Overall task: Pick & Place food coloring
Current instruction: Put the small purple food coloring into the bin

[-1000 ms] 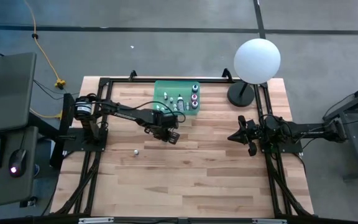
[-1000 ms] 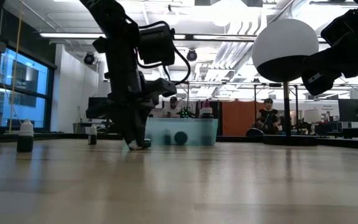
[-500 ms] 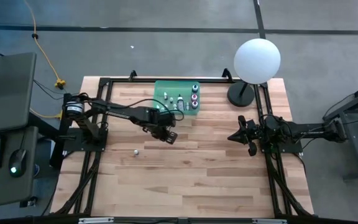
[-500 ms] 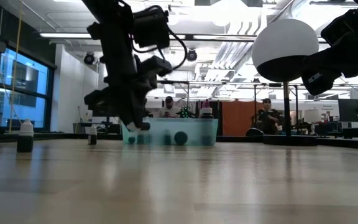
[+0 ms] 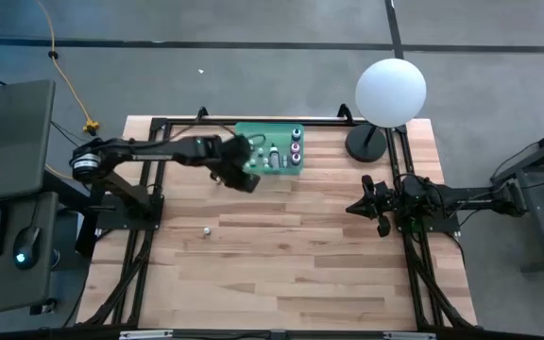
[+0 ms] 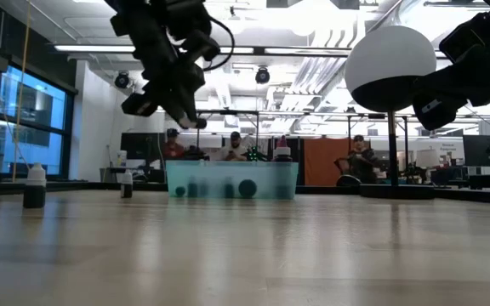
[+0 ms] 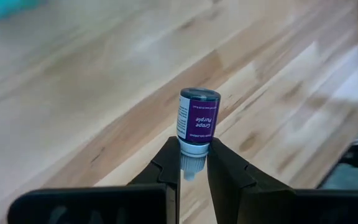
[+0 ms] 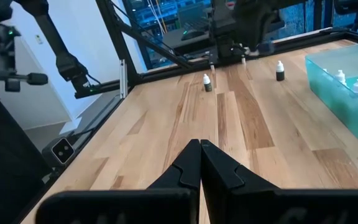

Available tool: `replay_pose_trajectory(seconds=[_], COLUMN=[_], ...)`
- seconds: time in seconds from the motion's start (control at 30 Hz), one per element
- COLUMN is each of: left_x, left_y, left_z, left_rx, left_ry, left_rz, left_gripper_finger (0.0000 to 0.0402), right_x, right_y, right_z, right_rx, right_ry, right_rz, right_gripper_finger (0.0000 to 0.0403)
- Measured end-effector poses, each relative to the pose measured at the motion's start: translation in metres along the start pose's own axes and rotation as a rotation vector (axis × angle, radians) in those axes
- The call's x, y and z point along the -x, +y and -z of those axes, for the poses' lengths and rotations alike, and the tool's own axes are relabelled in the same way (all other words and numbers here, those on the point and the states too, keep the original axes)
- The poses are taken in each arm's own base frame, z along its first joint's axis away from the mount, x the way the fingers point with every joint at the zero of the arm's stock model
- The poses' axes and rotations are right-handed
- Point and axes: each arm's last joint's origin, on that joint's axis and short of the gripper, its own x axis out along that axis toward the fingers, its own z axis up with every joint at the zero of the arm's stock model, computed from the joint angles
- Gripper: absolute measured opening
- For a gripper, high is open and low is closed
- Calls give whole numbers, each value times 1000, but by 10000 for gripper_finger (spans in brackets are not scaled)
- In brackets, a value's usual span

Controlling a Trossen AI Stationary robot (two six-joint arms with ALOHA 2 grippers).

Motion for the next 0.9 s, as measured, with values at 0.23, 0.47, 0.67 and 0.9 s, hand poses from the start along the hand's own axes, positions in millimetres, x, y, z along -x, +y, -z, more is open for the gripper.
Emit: replay_pose_trajectory(seconds=[0.23,0.47,0.67,0.9], left_x=[23,48,65,48], left_y=[20,41,68,102], left_z=[-34,-72,-98,-118], left_rx=[66,220,346,484], left_ry=[-28,-38,-17,82], left_rz=[178,458,610,637], left_gripper_finger=[40,40,40,40], right_x=[0,0,0,0], right_y=[0,0,0,0], right_z=[0,0,0,0], right_rx=[0,0,0,0], right_ry=[-1,-1,-2,-2], right_rz=[0,0,0,0], right_gripper_finger=[0,0,0,0])
